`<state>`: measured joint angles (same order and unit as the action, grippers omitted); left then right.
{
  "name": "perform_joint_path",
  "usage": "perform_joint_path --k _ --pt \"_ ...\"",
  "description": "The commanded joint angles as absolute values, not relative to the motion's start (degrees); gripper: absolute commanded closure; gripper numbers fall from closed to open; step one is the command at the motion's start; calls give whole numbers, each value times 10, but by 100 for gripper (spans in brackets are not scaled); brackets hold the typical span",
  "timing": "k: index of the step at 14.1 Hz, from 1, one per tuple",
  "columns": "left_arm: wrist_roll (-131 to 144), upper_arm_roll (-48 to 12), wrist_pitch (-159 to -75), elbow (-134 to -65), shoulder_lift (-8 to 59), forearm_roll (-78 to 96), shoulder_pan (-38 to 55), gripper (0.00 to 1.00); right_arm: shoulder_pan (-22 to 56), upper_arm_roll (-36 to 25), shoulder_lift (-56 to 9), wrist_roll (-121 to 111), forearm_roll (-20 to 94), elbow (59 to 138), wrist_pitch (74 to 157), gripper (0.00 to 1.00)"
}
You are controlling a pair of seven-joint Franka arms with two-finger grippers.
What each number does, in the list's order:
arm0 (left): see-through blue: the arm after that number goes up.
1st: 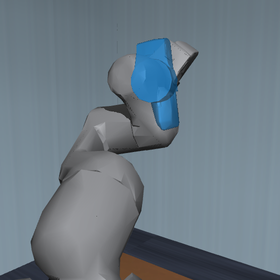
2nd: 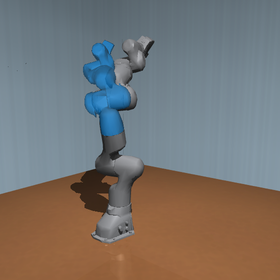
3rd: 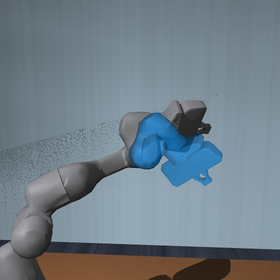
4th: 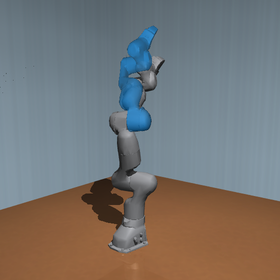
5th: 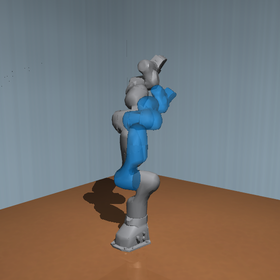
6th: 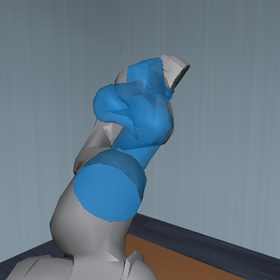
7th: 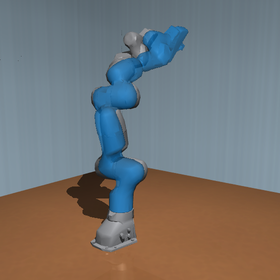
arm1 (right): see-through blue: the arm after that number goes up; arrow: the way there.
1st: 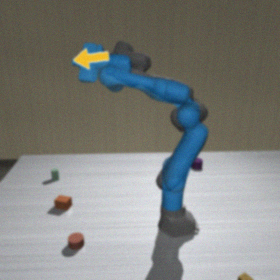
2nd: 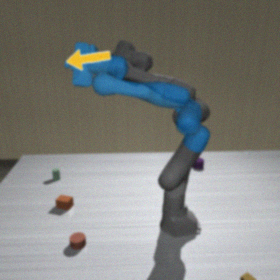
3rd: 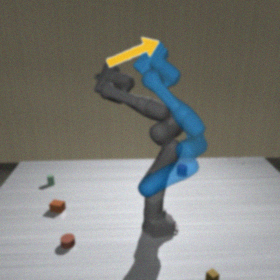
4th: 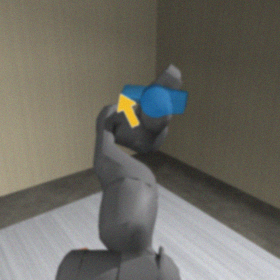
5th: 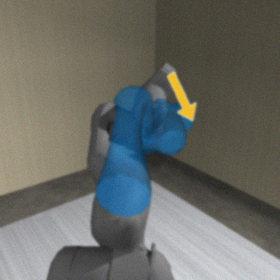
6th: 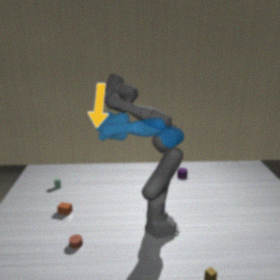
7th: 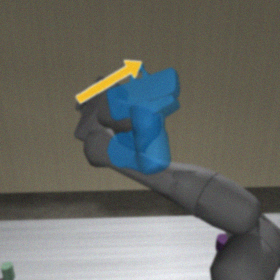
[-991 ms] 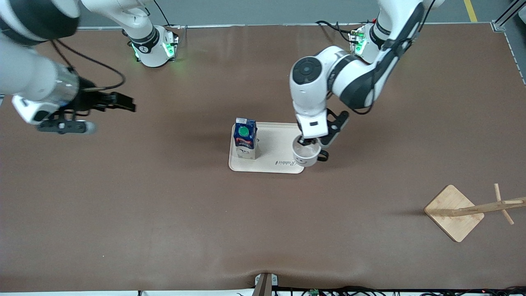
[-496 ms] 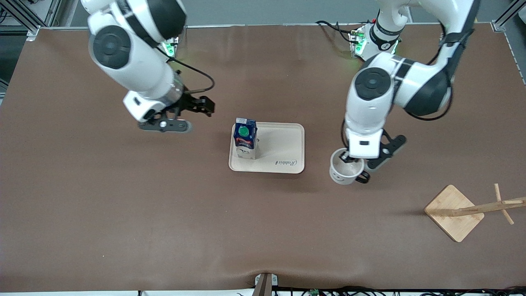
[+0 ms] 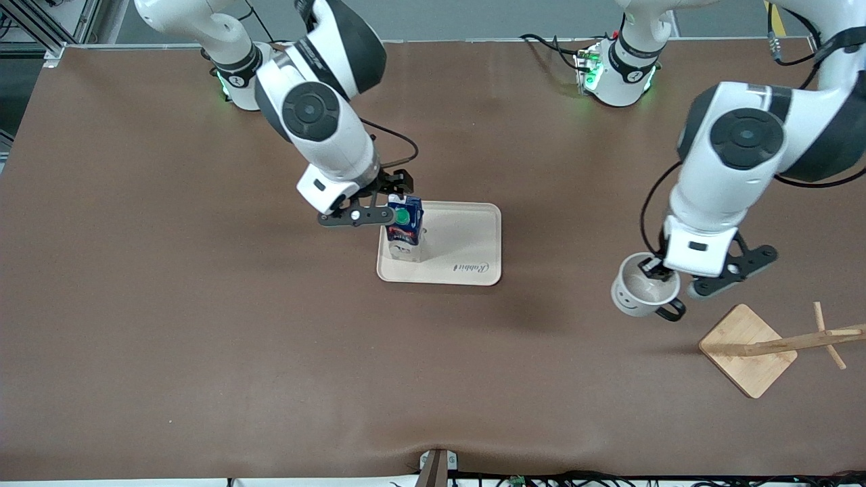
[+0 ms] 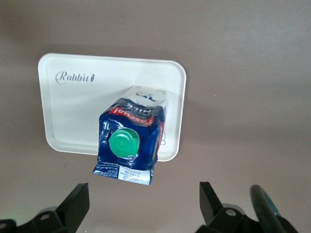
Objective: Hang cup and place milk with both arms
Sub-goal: 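Lift the mug with the left gripper while the right gripper grasps the milk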
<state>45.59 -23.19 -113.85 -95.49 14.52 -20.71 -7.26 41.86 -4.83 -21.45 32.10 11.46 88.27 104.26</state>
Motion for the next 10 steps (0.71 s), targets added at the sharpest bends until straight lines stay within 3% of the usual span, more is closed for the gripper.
perform_joint_path --k 1,10 --pt "389 -238 -1128 -948 131 -196 -102 100 432 -56 -235 324 128 873 1058 0" --pt "118 -235 -1128 -897 139 -159 -195 100 464 -57 -278 353 120 877 1112 0"
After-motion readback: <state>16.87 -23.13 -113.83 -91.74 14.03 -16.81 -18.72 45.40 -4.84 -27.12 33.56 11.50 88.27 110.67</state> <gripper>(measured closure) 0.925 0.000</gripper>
